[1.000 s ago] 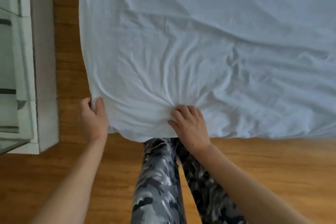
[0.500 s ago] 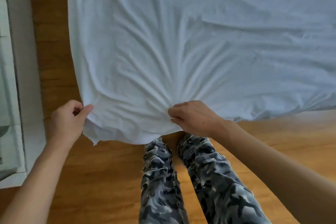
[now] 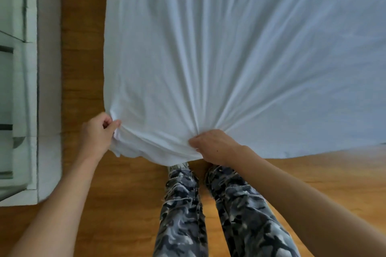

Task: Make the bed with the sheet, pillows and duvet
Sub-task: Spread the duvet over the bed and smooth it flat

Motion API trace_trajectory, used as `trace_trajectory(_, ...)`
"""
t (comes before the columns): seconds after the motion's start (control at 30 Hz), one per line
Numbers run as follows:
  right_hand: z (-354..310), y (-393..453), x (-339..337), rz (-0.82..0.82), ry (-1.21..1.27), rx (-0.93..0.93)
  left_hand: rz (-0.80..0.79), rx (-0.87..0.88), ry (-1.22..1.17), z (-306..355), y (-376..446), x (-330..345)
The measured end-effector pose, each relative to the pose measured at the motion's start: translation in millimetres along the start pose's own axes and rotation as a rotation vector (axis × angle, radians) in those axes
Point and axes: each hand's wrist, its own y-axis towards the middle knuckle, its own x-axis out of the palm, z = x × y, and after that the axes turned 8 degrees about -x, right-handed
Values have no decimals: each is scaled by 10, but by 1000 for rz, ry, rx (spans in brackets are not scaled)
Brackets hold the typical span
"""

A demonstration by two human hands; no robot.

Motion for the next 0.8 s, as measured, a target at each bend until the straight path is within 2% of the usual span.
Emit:
trace_trajectory(0.17,3,-138,88,96,50,52,-12,-46,-33,-18,-91,-124)
trace_trajectory(0.47,-39,-185,91,166,103,105,24,49,186,54,-134,-264)
trace_trajectory(0.67,-137,-204,-15,96,38,-71,108,13,255,9,-215,-277)
trace_trajectory(0.8,-99,-24,-12,3,-3,-52,76,-47,247,-48,-78,-166)
